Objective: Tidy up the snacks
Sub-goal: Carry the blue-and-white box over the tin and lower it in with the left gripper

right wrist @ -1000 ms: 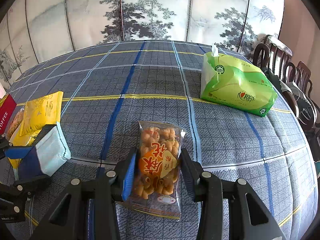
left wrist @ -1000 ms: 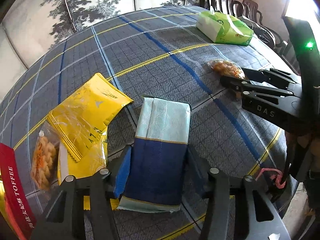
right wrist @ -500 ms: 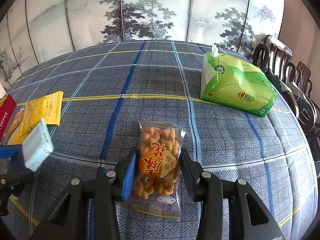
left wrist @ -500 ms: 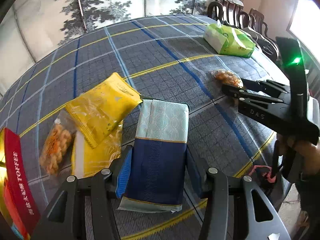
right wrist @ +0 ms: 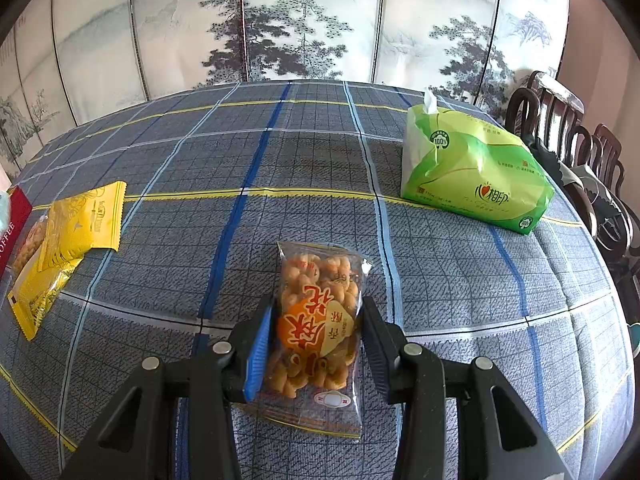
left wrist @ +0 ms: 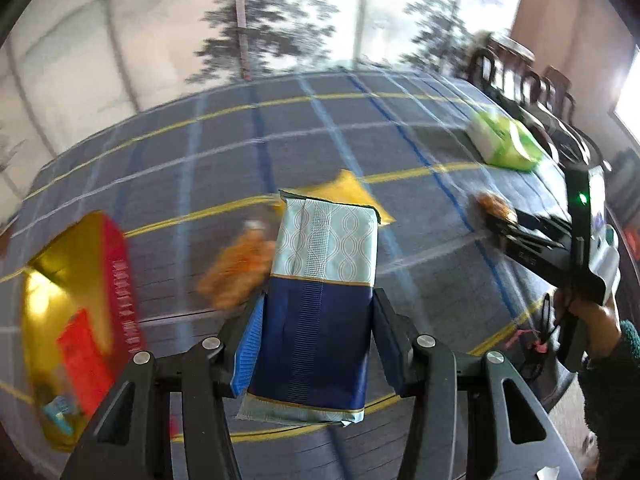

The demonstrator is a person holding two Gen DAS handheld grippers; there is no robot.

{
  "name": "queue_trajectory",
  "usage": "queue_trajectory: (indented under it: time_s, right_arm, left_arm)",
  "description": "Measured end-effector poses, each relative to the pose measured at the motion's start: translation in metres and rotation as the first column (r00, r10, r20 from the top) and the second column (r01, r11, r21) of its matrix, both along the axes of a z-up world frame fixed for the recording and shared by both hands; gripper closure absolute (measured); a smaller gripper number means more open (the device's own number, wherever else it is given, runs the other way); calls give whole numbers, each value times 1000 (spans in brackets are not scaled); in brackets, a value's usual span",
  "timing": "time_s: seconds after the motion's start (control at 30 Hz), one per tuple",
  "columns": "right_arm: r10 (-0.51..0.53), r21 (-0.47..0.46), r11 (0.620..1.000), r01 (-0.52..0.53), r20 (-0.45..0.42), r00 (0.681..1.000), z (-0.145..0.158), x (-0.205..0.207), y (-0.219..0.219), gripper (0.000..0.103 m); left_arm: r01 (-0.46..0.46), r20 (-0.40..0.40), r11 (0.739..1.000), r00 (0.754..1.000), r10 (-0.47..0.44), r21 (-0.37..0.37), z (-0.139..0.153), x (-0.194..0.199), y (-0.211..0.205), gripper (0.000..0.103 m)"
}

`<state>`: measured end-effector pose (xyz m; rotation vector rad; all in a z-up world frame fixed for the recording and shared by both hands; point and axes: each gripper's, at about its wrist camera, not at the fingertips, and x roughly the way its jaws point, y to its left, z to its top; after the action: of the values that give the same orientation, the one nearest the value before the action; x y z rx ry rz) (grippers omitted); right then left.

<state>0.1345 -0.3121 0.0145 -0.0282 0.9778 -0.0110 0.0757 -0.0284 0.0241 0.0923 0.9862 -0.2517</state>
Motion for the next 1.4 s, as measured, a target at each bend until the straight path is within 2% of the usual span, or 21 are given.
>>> queue_trajectory:
  time_s: [0.13, 0.27, 0.43, 0.63, 0.77, 1.1, 1.4]
  right_arm:
    - [0, -1, 1000, 0, 0, 1000, 0, 0, 0, 60]
    - [0, -2, 1000, 0, 0, 1000, 0, 0, 0, 60]
    - [0, -6, 1000, 0, 0, 1000, 0, 0, 0, 60]
    - [-12, -3, 1000, 12, 0, 1000, 2, -2, -2, 60]
    - [-28, -3, 1000, 28, -1, 1000, 2, -2, -1, 60]
    - [-77, -23, 997, 76, -8, 997, 1, -1, 5, 60]
    - [-110, -37, 993, 109, -24, 994, 3, 4, 9, 61]
  left_arm:
    - [-105, 26, 994, 994, 105, -3, 14, -2, 44, 56]
    - [-222, 56, 975, 974, 221, 13, 25, -7, 94, 56]
    - [-366, 61, 930, 929, 364, 23, 27, -14, 158, 56]
    - [-468, 28, 883, 884, 467, 38, 13, -24, 207, 56]
    - [-498, -10, 866, 867, 499, 35, -1, -26, 225, 56]
    - [-527, -70, 849, 846, 529, 39, -28, -26, 243, 56]
    - [-517, -99, 855, 849, 519, 51, -46, -29, 248, 56]
